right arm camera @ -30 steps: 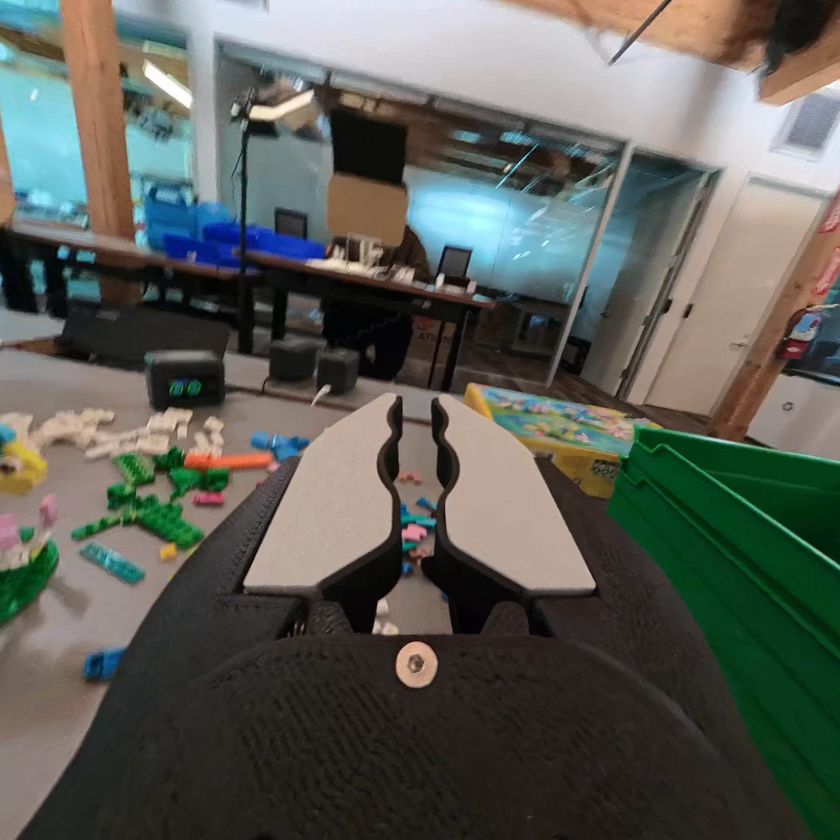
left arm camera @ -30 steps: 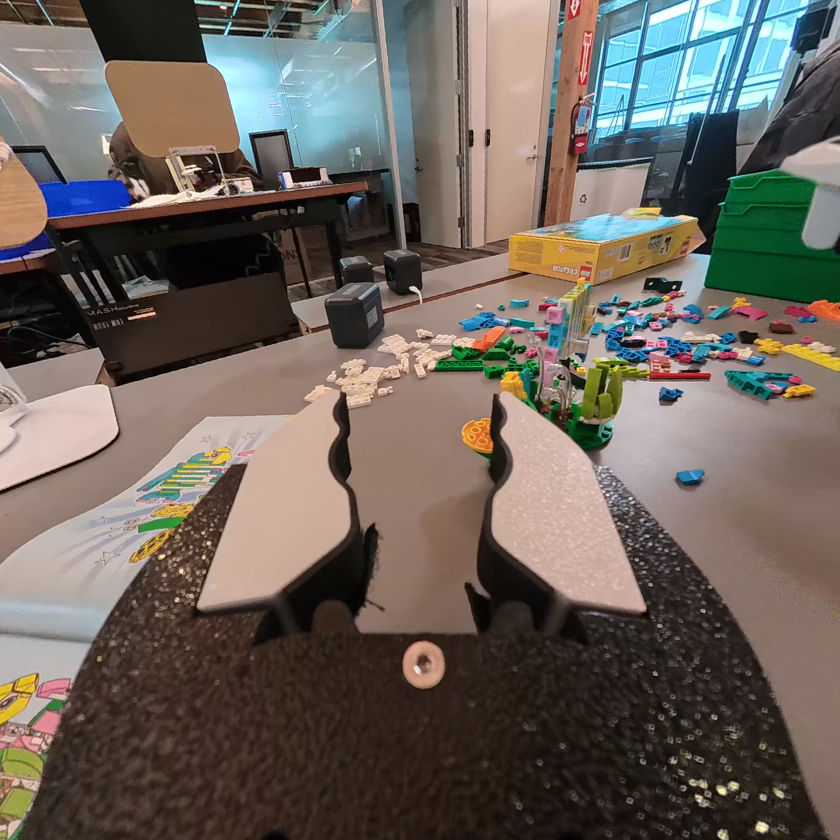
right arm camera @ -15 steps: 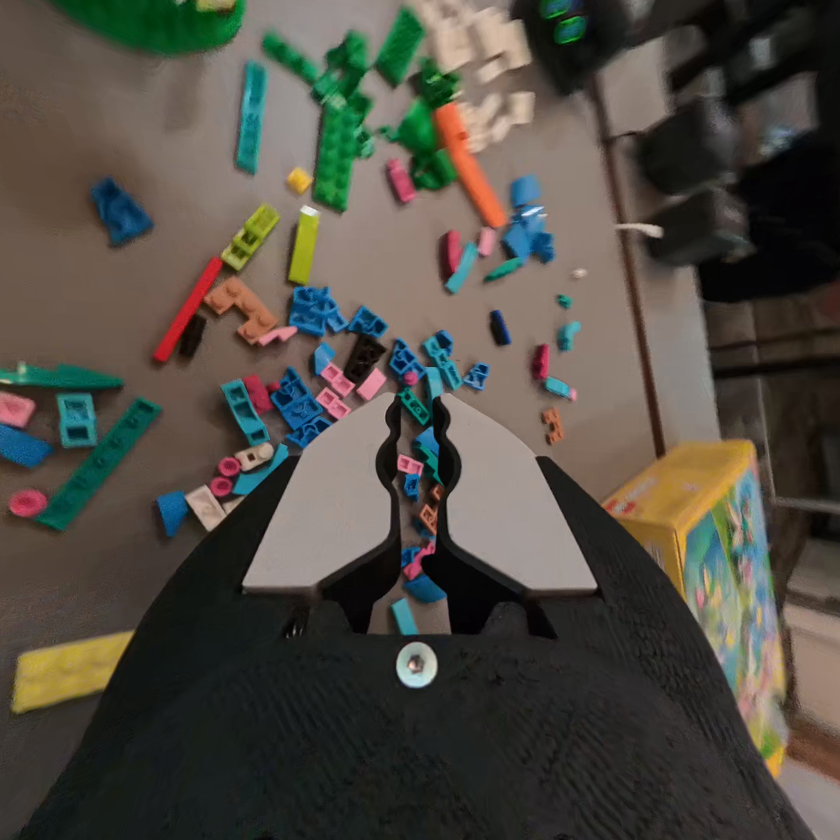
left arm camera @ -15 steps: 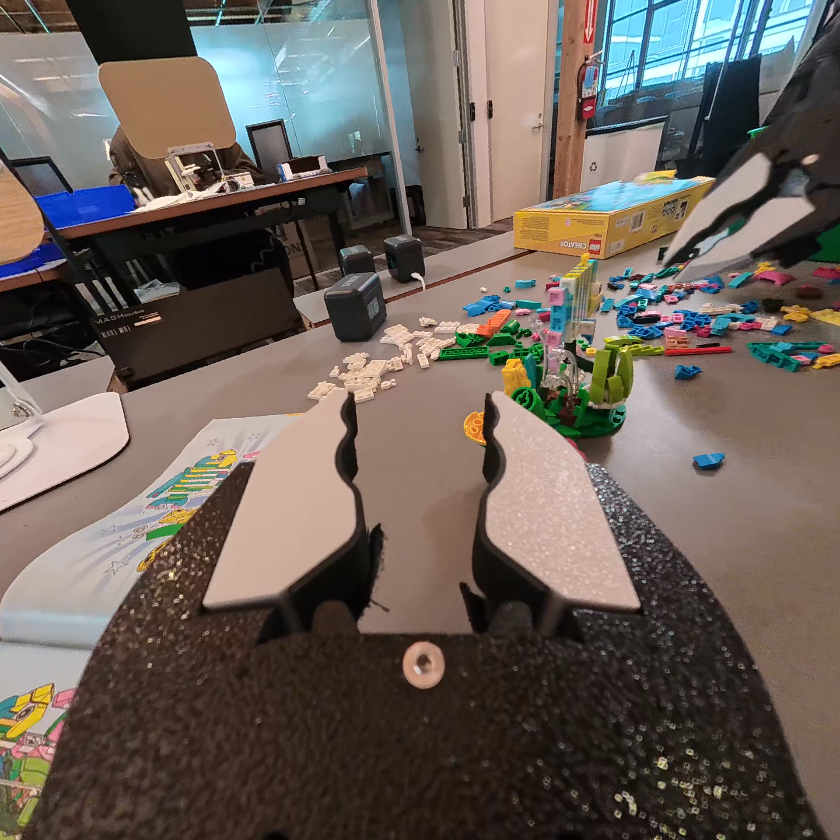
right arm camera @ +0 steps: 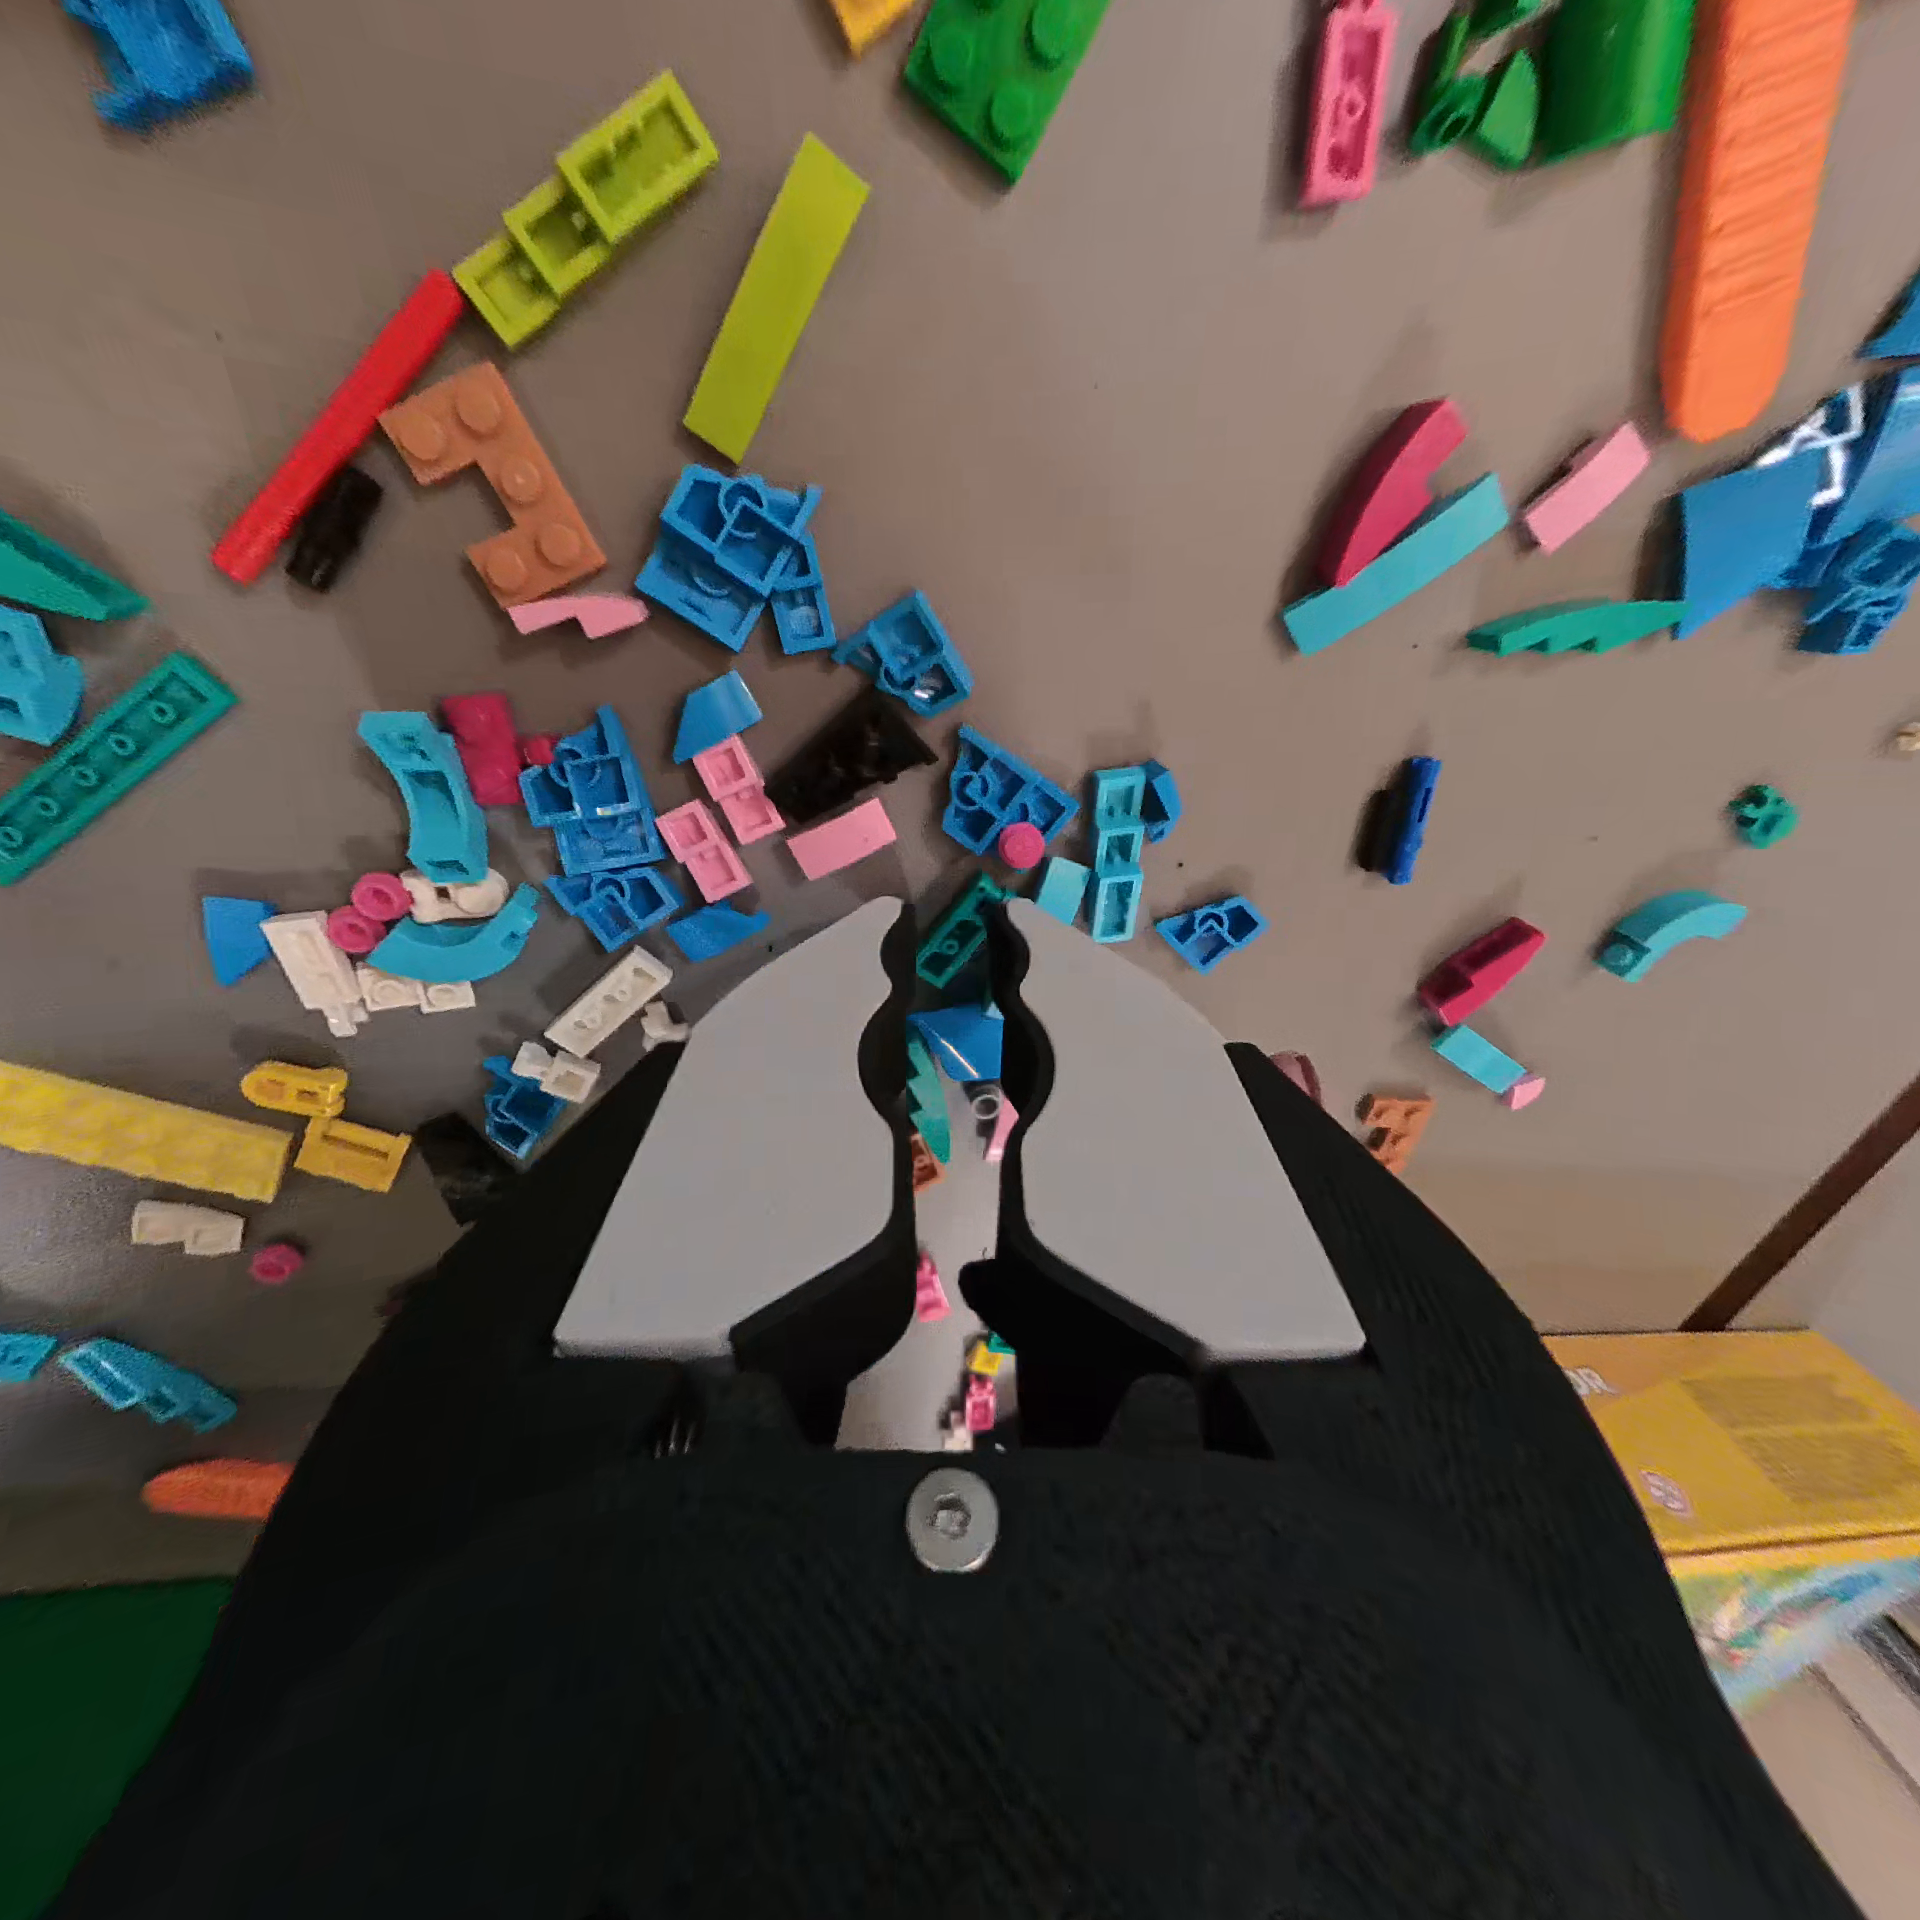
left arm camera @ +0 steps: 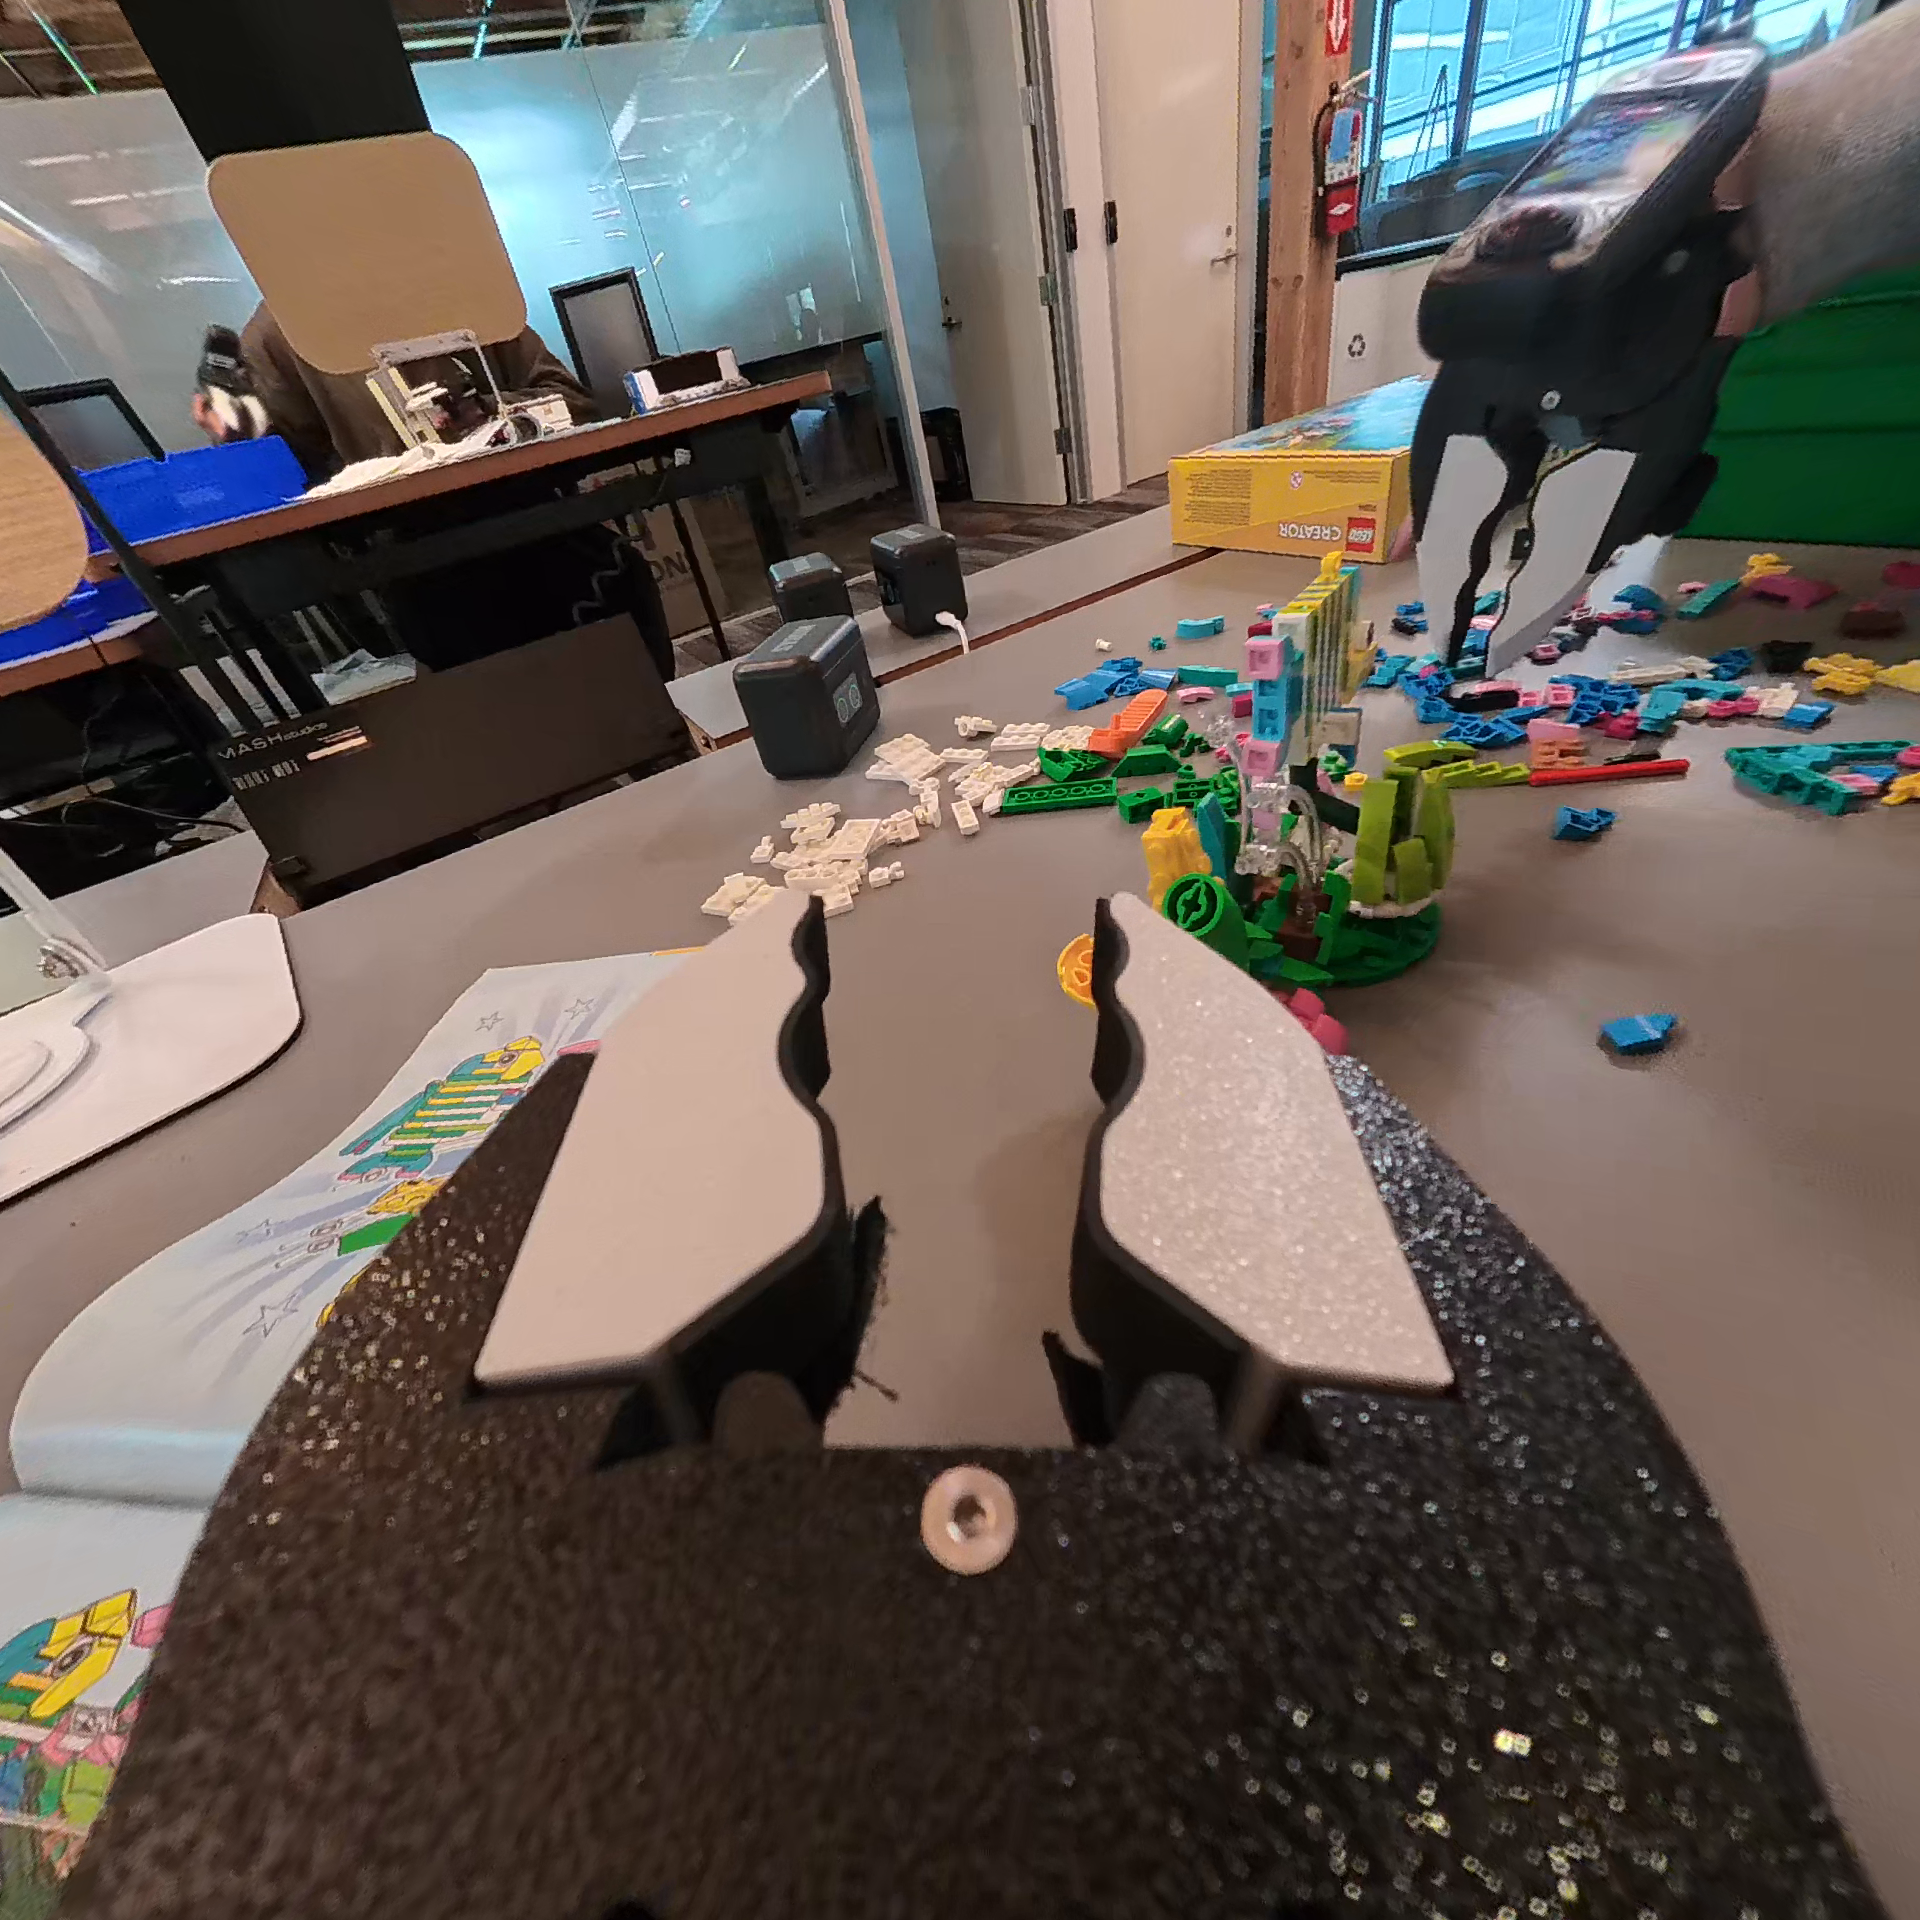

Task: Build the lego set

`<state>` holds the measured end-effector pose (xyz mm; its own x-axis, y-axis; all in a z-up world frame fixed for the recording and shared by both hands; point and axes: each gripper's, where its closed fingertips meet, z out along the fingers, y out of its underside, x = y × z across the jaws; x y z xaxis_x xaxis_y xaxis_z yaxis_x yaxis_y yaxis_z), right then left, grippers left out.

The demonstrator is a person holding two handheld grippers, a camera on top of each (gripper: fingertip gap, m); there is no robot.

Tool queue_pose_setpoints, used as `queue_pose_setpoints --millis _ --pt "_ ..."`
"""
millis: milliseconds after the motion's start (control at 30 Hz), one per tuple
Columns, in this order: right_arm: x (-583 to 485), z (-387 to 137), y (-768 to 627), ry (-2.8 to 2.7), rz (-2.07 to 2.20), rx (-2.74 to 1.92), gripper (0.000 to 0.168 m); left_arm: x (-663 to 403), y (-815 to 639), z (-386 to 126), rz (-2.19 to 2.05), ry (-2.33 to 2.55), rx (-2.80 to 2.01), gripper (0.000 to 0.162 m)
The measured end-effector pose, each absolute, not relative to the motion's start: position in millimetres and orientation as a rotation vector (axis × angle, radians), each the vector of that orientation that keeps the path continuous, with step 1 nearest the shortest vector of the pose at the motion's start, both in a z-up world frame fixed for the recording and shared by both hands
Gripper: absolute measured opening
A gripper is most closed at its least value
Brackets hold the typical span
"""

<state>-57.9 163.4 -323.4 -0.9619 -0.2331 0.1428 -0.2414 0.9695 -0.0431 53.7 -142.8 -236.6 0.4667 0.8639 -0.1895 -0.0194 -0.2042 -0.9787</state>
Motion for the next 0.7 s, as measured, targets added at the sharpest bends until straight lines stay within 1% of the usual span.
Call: queue_pose_setpoints --millis 67,200,400,500,600,700 --pt "-59 -323 163 -2.977 0.064 0.378 0.011 53 -142 -237 0.960 -0.757 -1.572 0.047" --pt "-61 -323 162 -2.961 0.090 0.337 0.000 54 -142 -236 0.957 -0.755 -1.568 0.046" --pt "-56 -318 161 -2.904 0.313 0.146 0.000 55 -143 -235 0.952 -0.748 -1.555 0.045" --pt "-58 -318 166 -2.858 0.317 0.100 0.000 56 -142 -235 0.954 -0.743 -1.558 0.045" --pt "-57 -322 171 -2.894 0.266 0.074 0.011 57 -141 -235 0.954 -0.735 -1.560 0.045" --pt "-66 -319 169 -2.904 0.257 0.047 0.019 57 -141 -234 0.952 -0.734 -1.554 0.044"
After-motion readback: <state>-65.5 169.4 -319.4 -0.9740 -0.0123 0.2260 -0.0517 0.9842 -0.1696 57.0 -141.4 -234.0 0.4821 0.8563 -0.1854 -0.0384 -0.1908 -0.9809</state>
